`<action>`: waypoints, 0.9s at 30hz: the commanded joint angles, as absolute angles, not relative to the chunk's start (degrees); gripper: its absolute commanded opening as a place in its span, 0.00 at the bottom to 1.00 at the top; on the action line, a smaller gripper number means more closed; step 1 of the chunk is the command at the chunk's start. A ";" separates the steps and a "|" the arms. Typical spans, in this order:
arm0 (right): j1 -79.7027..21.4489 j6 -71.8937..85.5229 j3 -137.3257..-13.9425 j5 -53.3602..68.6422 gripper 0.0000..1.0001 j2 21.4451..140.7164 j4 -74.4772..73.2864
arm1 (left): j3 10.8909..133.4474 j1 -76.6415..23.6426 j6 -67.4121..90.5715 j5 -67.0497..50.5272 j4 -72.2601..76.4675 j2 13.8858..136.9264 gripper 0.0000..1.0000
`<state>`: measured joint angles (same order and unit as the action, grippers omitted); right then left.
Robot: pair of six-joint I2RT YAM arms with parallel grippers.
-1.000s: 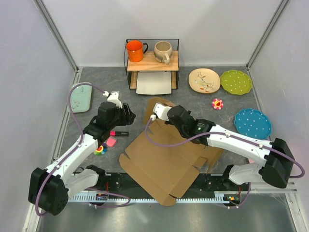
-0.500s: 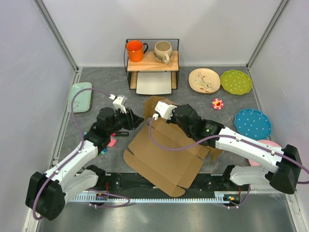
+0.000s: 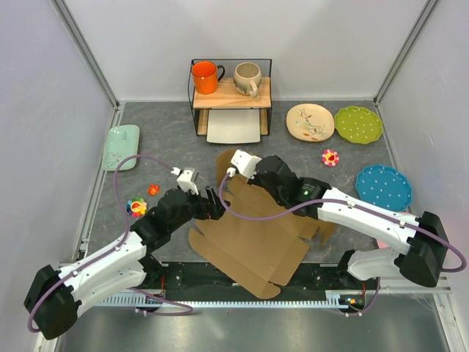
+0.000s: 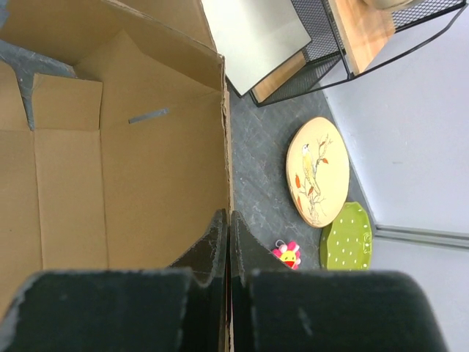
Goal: Fold the paper box
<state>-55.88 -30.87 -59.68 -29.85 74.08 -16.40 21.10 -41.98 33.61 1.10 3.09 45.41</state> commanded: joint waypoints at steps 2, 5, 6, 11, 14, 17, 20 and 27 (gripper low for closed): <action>-55.99 -26.02 -65.47 -30.15 0.00 75.93 -18.36 | 22.76 -42.19 41.39 12.30 1.85 49.99 1.00; -56.07 -24.96 -67.05 -29.27 0.00 76.64 -19.59 | 23.64 -42.19 42.88 13.27 5.34 55.27 0.99; -55.99 -24.44 -67.41 -28.75 0.00 76.81 -19.95 | 23.47 -42.19 43.06 13.36 6.84 57.72 0.99; -55.99 -23.38 -68.29 -27.77 0.00 76.73 -21.09 | 23.38 -42.19 43.42 13.27 15.28 63.89 0.95; -55.99 -23.20 -67.85 -27.69 0.00 76.55 -21.18 | 24.25 -42.10 42.54 13.62 19.07 67.05 0.91; -55.99 -23.12 -67.33 -27.51 0.00 76.38 -20.83 | 24.78 -41.92 41.23 13.80 23.46 69.77 0.85; -55.99 -22.94 -67.06 -27.16 0.00 76.64 -20.57 | 25.92 -41.23 40.52 13.62 27.24 73.72 0.80; -55.99 -22.50 -67.32 -26.46 0.00 76.82 -20.39 | 28.39 -38.85 40.25 13.01 32.42 82.87 0.70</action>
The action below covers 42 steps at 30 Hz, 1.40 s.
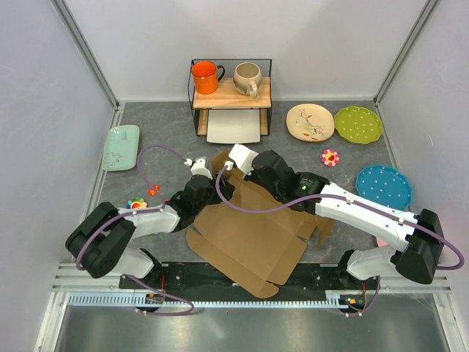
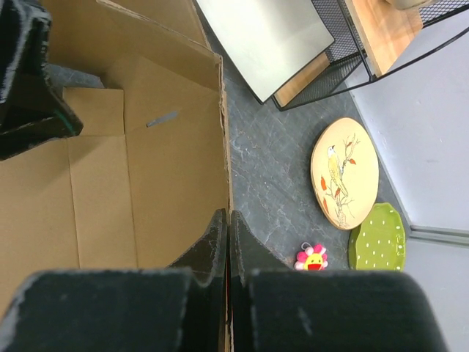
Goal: Fold the paper box
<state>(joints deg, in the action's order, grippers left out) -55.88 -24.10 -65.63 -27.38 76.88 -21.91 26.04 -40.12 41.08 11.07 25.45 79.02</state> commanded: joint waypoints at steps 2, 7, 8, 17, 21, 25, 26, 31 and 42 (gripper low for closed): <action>-55.99 -22.41 -67.32 -26.02 0.00 76.90 -20.30 | 28.65 -38.41 40.25 12.48 35.67 84.72 0.67; -55.99 -22.24 -67.15 -26.19 0.00 77.34 -20.30 | 30.23 -38.50 37.19 8.97 40.42 89.56 0.52; -56.07 -22.32 -67.15 -26.19 0.00 77.26 -20.30 | 30.41 -38.50 36.39 7.92 41.13 89.91 0.50; -55.99 -22.41 -67.06 -26.02 0.00 77.52 -20.21 | 25.94 -39.81 28.92 5.54 50.17 90.27 0.36; -55.99 -22.32 -67.06 -25.75 0.00 78.13 -20.04 | 23.65 -42.62 25.50 5.45 54.40 89.21 0.34; -55.99 -22.15 -67.15 -25.23 0.00 78.66 -20.13 | 24.08 -44.99 22.94 5.62 53.79 89.65 0.33; -55.99 -22.06 -67.15 -25.31 0.00 78.66 -20.04 | 24.26 -45.35 22.59 5.80 53.70 90.26 0.33; -55.99 -21.97 -66.88 -25.31 0.00 78.40 -20.21 | 24.00 -48.60 21.18 7.55 53.35 91.84 0.35; -56.07 -22.24 -66.80 -26.10 0.00 77.61 -20.57 | 20.22 -49.83 18.11 14.58 39.33 71.57 0.63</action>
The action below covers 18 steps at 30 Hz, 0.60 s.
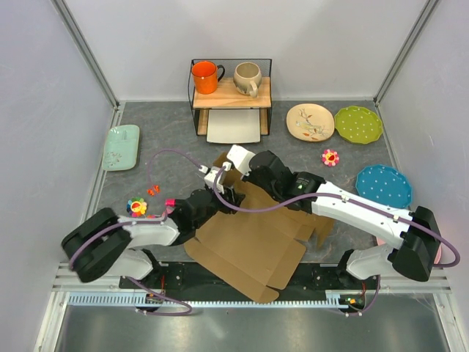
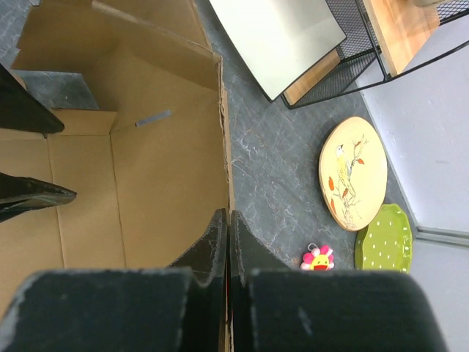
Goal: Fold the paper box
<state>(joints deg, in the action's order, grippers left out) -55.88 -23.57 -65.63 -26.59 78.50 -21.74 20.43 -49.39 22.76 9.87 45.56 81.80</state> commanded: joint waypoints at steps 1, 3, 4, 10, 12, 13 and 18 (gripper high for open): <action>-55.99 -22.24 -66.71 -26.19 0.00 77.61 -20.57 | 20.30 -49.83 17.76 15.63 37.55 66.93 0.63; -55.99 -22.24 -66.71 -26.19 0.00 77.78 -20.39 | 20.30 -49.83 17.75 16.69 32.47 61.72 0.65; -55.99 -22.15 -66.80 -26.28 0.00 77.96 -20.48 | 20.30 -49.83 17.84 17.13 30.95 59.35 0.65; -56.07 -21.80 -67.32 -25.75 0.00 78.31 -20.30 | 23.02 -49.75 21.88 24.76 19.08 43.25 0.70; -56.08 -21.62 -67.41 -25.58 0.00 78.22 -20.30 | 23.99 -49.66 21.45 25.92 20.38 42.19 0.74; -56.07 -21.62 -67.41 -25.58 0.00 78.14 -20.30 | 24.86 -49.48 21.45 26.19 20.91 42.62 0.76; -56.16 -21.62 -67.24 -25.40 0.00 77.78 -20.39 | 32.95 -46.68 23.28 25.23 19.95 49.99 0.72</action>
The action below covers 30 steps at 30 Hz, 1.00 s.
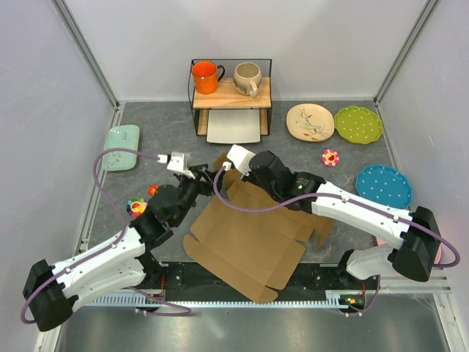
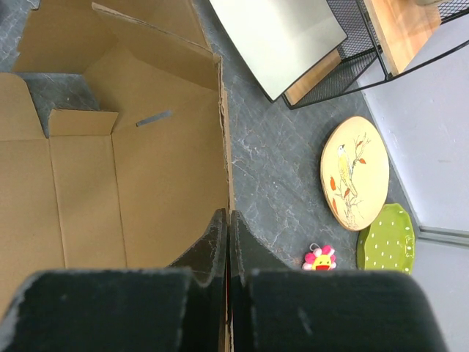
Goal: Fold the paper box
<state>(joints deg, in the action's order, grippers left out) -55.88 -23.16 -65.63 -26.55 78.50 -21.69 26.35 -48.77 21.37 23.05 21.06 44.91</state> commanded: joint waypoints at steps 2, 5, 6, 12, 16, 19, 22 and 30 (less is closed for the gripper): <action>-56.34 -21.62 -67.15 -25.49 0.00 77.78 -20.39 | 36.80 -43.27 26.78 21.55 18.29 52.55 0.62; -56.95 -21.80 -66.89 -25.49 0.00 77.78 -20.57 | 40.94 -39.56 31.09 14.34 16.97 57.91 0.49; -57.13 -22.23 -66.80 -25.75 0.00 77.78 -20.48 | 41.65 -39.29 31.72 12.50 16.96 58.79 0.48; -59.94 -24.96 -65.22 -30.84 0.00 78.22 -19.34 | 45.17 -38.15 34.71 7.92 16.70 64.33 0.43; -60.91 -25.75 -64.78 -32.96 0.00 78.57 -18.99 | 46.58 -37.70 35.77 6.42 13.55 66.27 0.38; -61.17 -25.93 -64.51 -33.57 0.00 78.49 -18.72 | 45.27 -37.71 36.21 5.63 12.92 65.66 0.38; -61.44 -26.02 -64.42 -34.27 0.00 78.66 -18.55 | 43.68 -37.62 37.43 5.45 11.26 65.13 0.37; -61.87 -26.98 -63.81 -36.47 0.00 79.01 -17.67 | 38.94 -37.62 42.89 5.62 9.32 63.28 0.33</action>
<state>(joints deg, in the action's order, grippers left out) -61.41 -26.26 -64.07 -33.63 78.85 -20.40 41.39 -37.74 38.39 5.61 11.14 65.49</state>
